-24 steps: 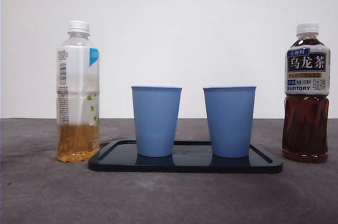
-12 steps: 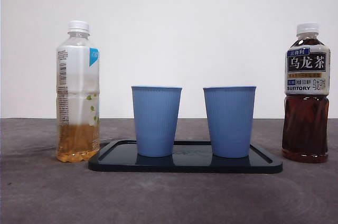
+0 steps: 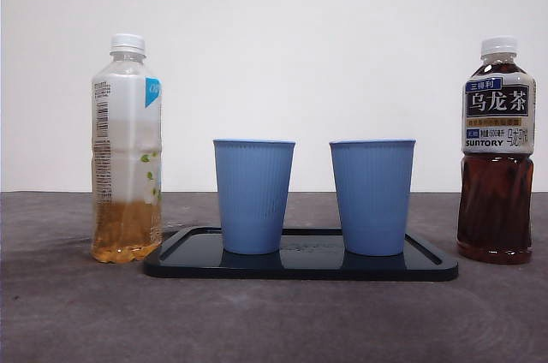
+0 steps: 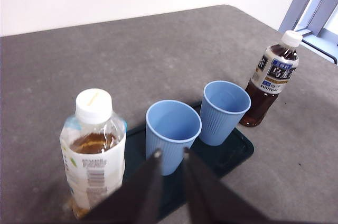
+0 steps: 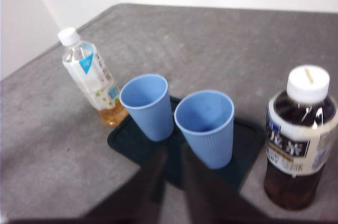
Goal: Pour the drink into the cup
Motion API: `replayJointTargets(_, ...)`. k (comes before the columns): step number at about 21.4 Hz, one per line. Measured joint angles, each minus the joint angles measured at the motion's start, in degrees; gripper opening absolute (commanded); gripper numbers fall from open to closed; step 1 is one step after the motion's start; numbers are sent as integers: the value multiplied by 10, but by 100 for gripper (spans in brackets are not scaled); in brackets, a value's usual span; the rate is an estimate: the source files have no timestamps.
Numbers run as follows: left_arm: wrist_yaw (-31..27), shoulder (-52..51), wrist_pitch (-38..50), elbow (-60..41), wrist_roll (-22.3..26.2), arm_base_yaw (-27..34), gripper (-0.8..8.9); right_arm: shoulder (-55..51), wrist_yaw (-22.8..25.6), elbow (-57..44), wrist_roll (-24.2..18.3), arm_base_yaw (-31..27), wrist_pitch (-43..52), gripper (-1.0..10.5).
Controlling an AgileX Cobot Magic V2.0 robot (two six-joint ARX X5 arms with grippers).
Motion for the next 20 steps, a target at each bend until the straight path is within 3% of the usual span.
replayJointTargets(3, 0, 0, -9, 0, -1, 0, 412, 0, 0, 0, 4, 0, -11, 425)
replayJointTargets(6, 0, 0, -10, 0, -1, 0, 507, 0, 0, 0, 14, 0, -11, 519)
replayJointTargets(15, 0, 1, -13, 0, -4, 0, 500, 0, 2, 0, 18, 0, -11, 531)
replayJointTargets(20, 0, 4, -28, 0, -18, 0, 500, 1, 75, 0, 26, 0, -14, 531)
